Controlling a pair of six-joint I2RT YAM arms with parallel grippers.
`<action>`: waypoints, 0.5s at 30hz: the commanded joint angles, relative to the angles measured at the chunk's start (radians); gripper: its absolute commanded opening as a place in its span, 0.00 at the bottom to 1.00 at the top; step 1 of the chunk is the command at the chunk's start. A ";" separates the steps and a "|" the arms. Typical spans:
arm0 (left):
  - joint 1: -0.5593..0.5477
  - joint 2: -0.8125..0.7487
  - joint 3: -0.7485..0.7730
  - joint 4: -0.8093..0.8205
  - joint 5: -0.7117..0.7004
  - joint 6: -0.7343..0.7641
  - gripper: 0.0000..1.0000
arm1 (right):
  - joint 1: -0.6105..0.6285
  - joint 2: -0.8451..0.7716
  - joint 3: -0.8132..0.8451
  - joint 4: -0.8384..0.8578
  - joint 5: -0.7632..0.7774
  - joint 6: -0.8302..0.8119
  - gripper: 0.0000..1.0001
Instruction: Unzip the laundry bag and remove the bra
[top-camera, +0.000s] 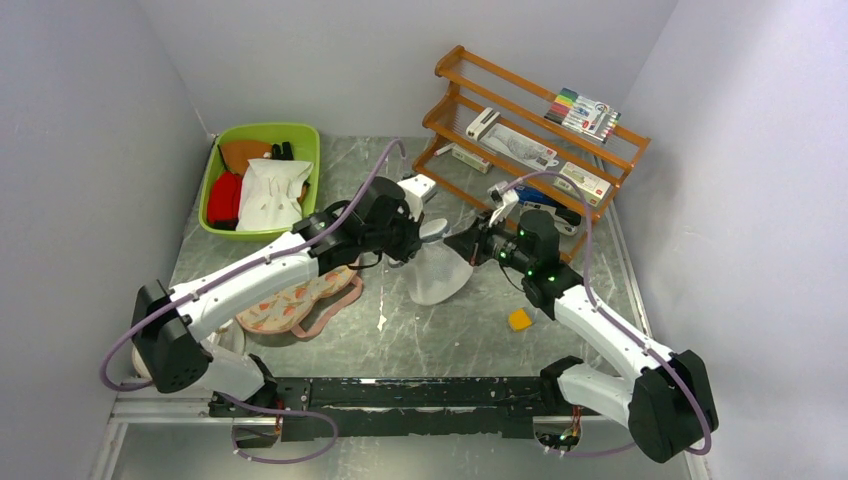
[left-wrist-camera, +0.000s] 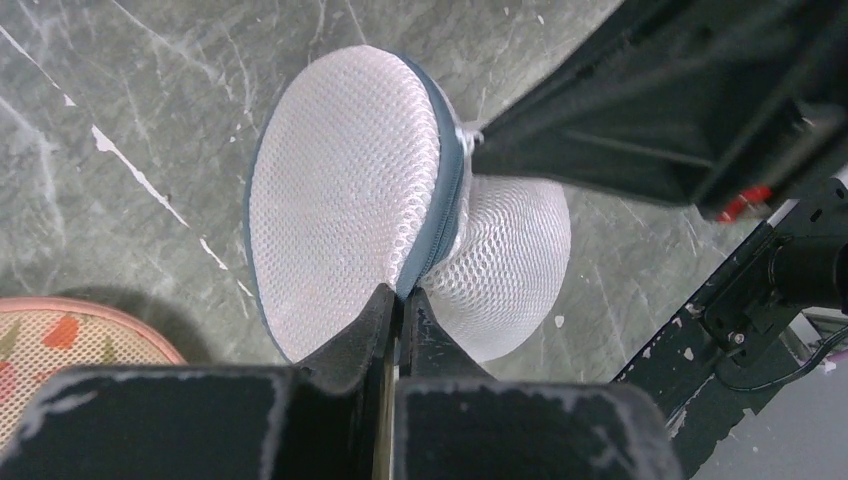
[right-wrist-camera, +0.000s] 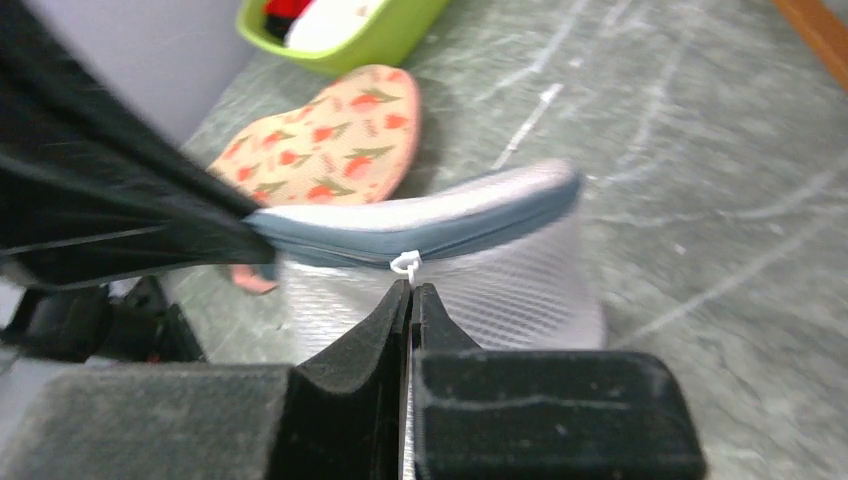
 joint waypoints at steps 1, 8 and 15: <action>0.011 -0.085 -0.018 0.011 -0.041 0.035 0.07 | -0.013 0.010 0.030 -0.148 0.277 0.043 0.00; 0.010 -0.112 -0.056 -0.001 -0.034 0.024 0.07 | -0.076 0.022 -0.004 -0.032 0.143 0.091 0.00; 0.019 -0.107 -0.048 -0.009 0.041 -0.016 0.38 | -0.063 0.035 -0.028 0.172 -0.191 0.081 0.00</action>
